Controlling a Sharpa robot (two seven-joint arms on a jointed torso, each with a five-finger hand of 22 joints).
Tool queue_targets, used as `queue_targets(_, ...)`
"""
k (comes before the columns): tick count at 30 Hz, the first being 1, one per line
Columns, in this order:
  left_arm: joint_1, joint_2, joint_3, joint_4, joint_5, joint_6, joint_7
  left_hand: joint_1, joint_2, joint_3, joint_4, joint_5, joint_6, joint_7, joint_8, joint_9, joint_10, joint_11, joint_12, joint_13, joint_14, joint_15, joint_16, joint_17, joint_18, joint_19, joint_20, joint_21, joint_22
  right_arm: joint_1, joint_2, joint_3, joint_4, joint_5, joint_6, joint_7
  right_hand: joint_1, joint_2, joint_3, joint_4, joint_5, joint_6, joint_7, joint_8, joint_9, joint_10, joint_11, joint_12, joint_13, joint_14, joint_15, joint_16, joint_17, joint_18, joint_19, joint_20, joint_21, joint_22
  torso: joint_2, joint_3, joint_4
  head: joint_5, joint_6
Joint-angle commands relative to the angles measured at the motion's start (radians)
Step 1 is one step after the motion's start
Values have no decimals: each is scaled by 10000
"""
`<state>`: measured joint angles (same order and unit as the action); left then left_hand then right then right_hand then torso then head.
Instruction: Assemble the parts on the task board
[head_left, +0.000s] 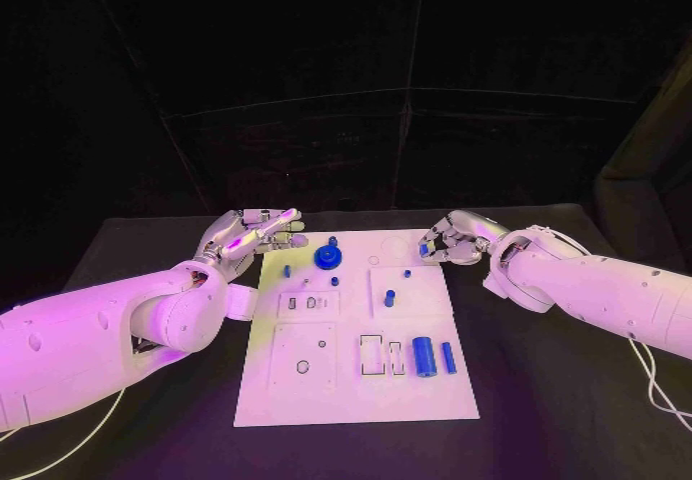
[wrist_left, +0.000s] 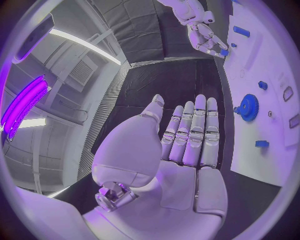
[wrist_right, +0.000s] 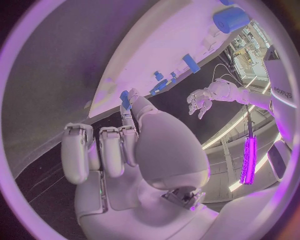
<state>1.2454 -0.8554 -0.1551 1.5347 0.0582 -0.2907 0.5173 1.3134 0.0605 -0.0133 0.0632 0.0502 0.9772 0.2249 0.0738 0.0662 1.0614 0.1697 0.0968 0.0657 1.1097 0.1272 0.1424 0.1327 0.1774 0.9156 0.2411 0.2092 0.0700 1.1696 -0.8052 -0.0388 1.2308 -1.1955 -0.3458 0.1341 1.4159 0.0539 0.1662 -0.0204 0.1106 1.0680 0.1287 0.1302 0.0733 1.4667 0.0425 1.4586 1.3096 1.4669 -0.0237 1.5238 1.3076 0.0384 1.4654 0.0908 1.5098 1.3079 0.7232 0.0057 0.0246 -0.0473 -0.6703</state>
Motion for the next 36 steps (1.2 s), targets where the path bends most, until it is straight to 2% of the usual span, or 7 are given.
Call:
queue_targets(1, 13, -21, 8, 32, -7, 36, 39, 44, 82, -4, -57, 6, 26, 36, -51, -14, 7, 29, -62, -14, 38, 13, -52, 16, 69, 81, 16, -36, -15, 49, -161, 13, 563, 280, -552, -545, -56, 119, 79, -6, 59, 50, -45, -47, 10, 483, -31, 10, 1740, 808, -46, 13, 1545, -70, 64, -59, 76, 1346, -24, -37, -7, 30, -3)
queue_targets(8, 25, -41, 9, 38, -7, 31, 36, 44, 82, -4, -57, 6, 26, 36, -51, -14, 7, 29, -62, -14, 38, 13, -52, 16, 69, 81, 16, -36, -15, 274, -289, 22, 2112, -100, -838, -1997, -135, 112, 168, 2, 82, 6, -27, -91, -12, 476, -15, -12, 1724, 808, -33, 10, 1541, -93, 141, -50, 118, 1444, -57, -82, 7, 145, -72)
queue_targets(15, 66, -17, 10, -33, -7, 15, 43, 62, 83, 3, -77, 5, 26, 35, -52, -14, 9, 30, -66, -14, 42, 14, -56, 17, 69, 84, 16, -40, -15, 366, 331, 20, 2832, -670, -531, -2780, -354, -41, 252, 37, 294, 35, -27, -109, -21, 483, -12, -15, 1727, 806, -25, 4, 1533, -96, 153, -36, 124, 1458, -54, -123, 52, 336, -138)
queue_targets(24, 136, 53, 11, -92, -8, -47, 63, 102, 97, 25, -122, 6, 33, 30, -52, -12, 16, 27, -75, -13, 50, 14, -69, 21, 70, 92, 17, -51, -17, 276, 1681, 1, 2679, -1520, 42, -3664, -316, -65, 393, -43, 402, 56, -40, -115, -23, 482, -24, -23, 1725, 802, -34, -5, 1515, -97, 158, -39, 126, 1465, -73, -169, 70, 594, -306)
queue_targets(26, 153, 61, 12, -122, -8, -84, 75, 102, 97, 25, -122, 6, 33, 30, -52, -12, 16, 27, -75, -13, 50, 14, -69, 21, 70, 92, 17, -51, -17, 232, 1887, -2, 2614, -1700, 95, -3837, -363, -85, 405, -32, 392, 62, -33, -116, -23, 477, -19, -33, 1718, 803, -32, -4, 1518, -95, 153, -39, 123, 1459, -69, -144, 32, 682, -333)
queue_targets(29, 171, 73, 12, -172, -8, -129, 87, 106, 97, 28, -127, 6, 33, 30, -52, -12, 16, 27, -76, -13, 50, 14, -71, 21, 70, 93, 17, -52, -17, 186, 2093, -7, 2541, -1878, 144, -4034, -402, -102, 415, -22, 375, 68, -31, -117, -23, 477, -17, -35, 1718, 801, -31, -9, 1508, -96, 155, -39, 123, 1462, -68, -167, 41, 711, -346)
queue_targets(36, 213, 123, 12, -338, 166, -135, 86, 109, 98, 29, -132, 6, 33, 29, -52, -12, 16, 27, -77, -13, 49, 14, -73, 21, 69, 92, 17, -54, -17, 13, 2632, -77, 2294, -2360, 297, -4494, -484, -154, 433, -6, 352, 65, -30, -127, -27, 458, -14, -77, 1687, 793, -28, -26, 1472, -92, 143, -37, 116, 1447, -58, -152, 16, 803, -409)
